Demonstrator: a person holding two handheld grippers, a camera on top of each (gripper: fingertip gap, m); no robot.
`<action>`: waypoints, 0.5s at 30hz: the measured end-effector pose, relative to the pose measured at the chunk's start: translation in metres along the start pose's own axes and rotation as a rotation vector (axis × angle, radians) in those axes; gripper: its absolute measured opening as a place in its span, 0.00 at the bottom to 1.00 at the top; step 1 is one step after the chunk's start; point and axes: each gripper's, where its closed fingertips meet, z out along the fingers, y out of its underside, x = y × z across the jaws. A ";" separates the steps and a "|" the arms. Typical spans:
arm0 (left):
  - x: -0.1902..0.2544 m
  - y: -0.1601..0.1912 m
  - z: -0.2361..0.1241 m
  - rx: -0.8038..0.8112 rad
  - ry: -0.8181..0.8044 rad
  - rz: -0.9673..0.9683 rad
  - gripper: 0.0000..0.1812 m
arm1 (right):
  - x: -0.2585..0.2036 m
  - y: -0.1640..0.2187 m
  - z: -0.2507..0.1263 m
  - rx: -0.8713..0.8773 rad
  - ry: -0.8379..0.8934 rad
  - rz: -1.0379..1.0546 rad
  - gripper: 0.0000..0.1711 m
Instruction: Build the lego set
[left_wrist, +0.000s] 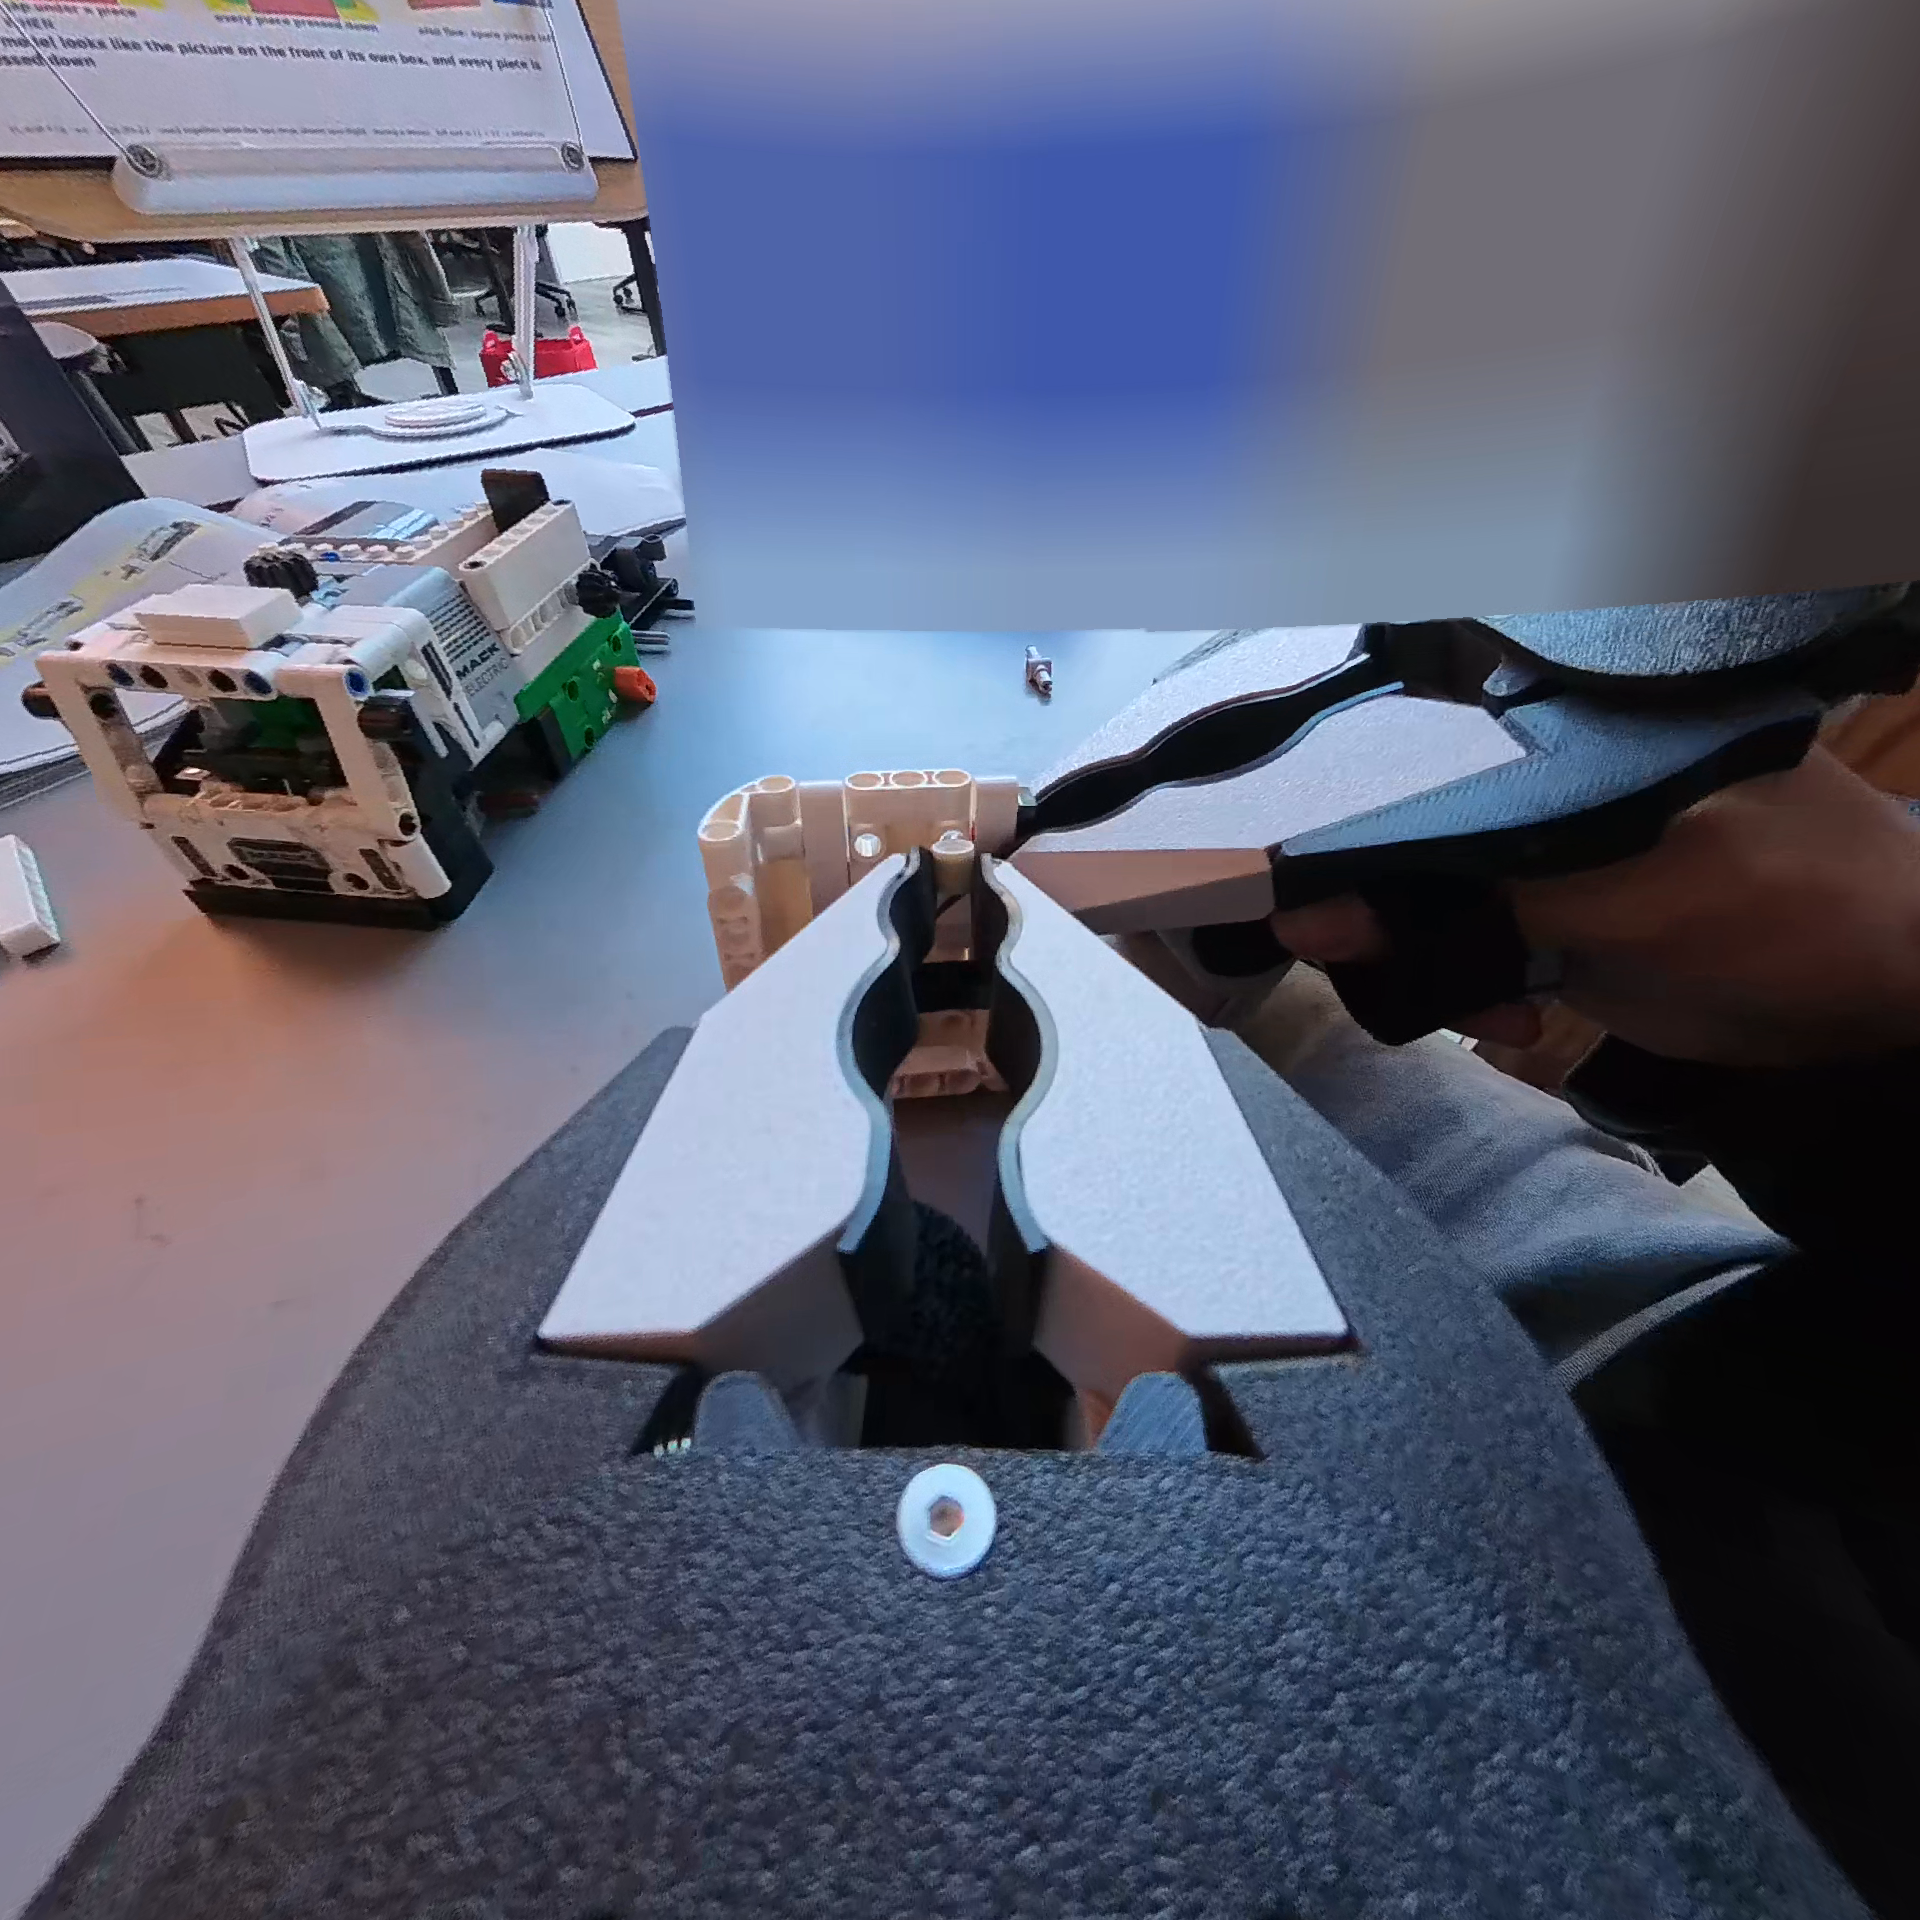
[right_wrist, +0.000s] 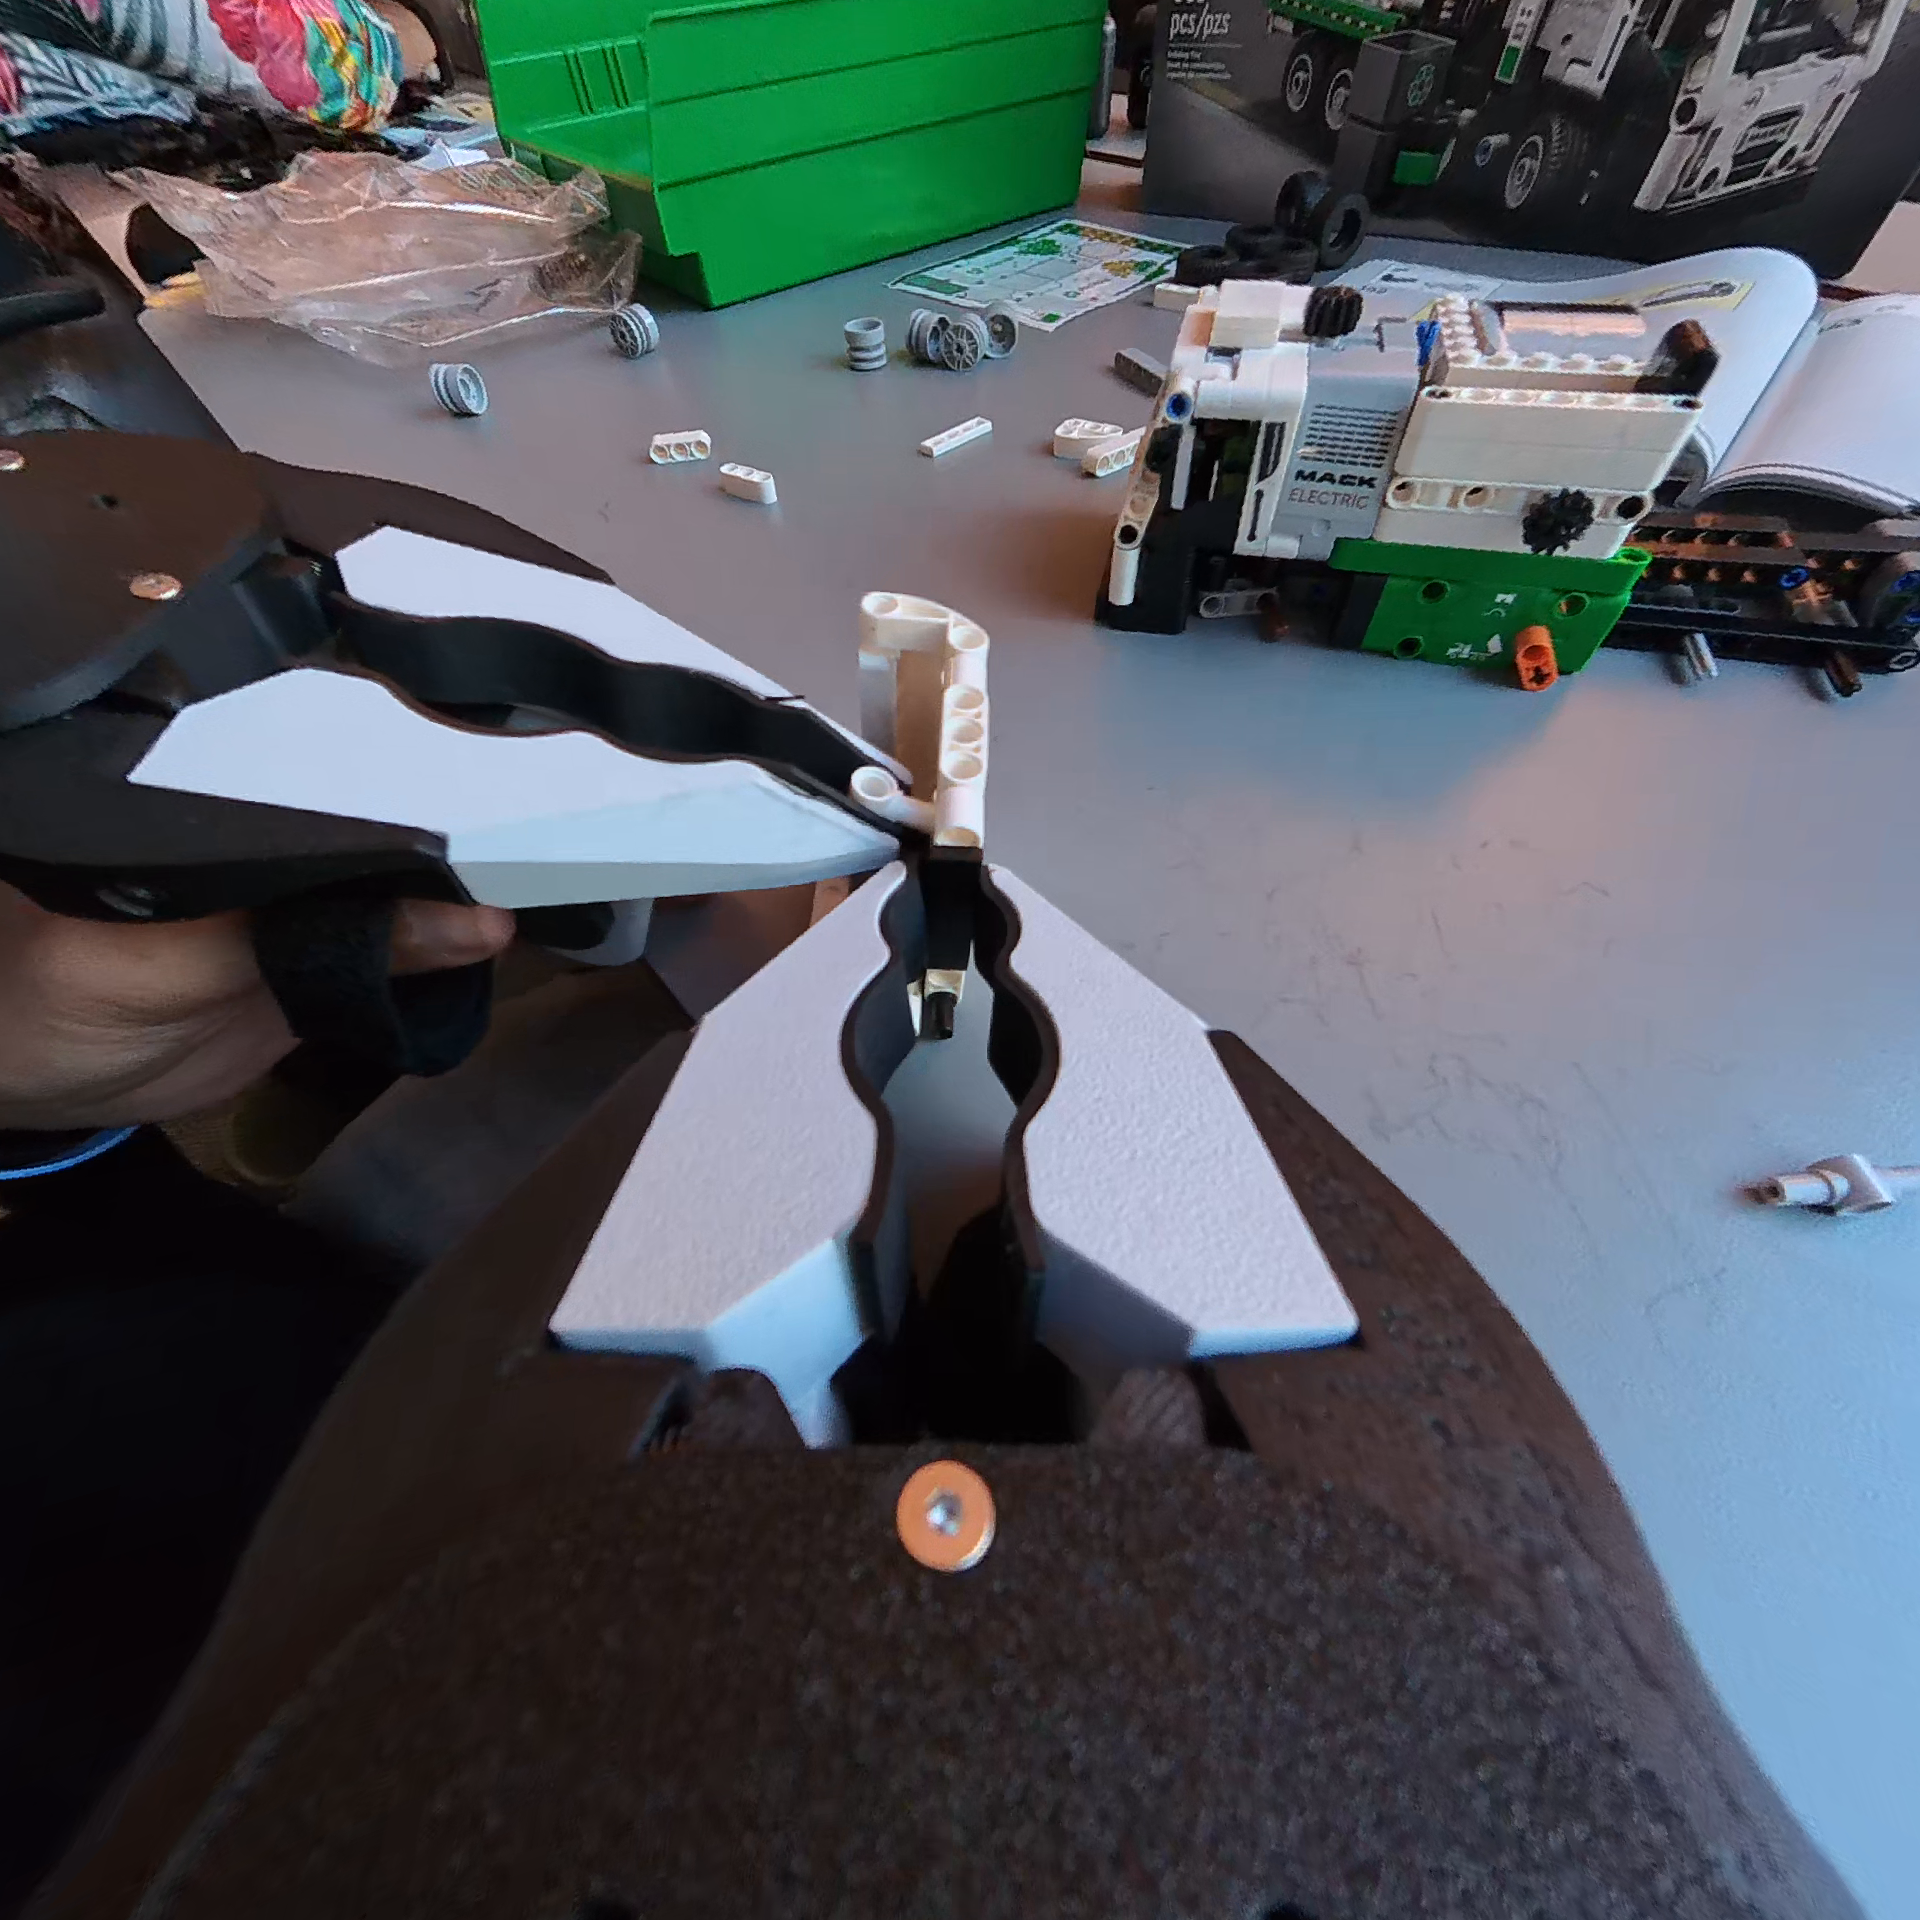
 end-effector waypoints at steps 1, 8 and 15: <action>0.000 0.000 0.000 0.004 -0.001 0.000 0.03 | 0.000 0.000 0.000 0.002 0.009 -0.009 0.05; -0.001 0.000 -0.001 0.041 -0.045 0.049 0.03 | 0.000 0.000 0.001 0.009 0.023 -0.038 0.05; -0.002 0.000 0.001 0.038 -0.067 0.110 0.03 | 0.002 0.000 0.000 0.004 0.028 -0.043 0.05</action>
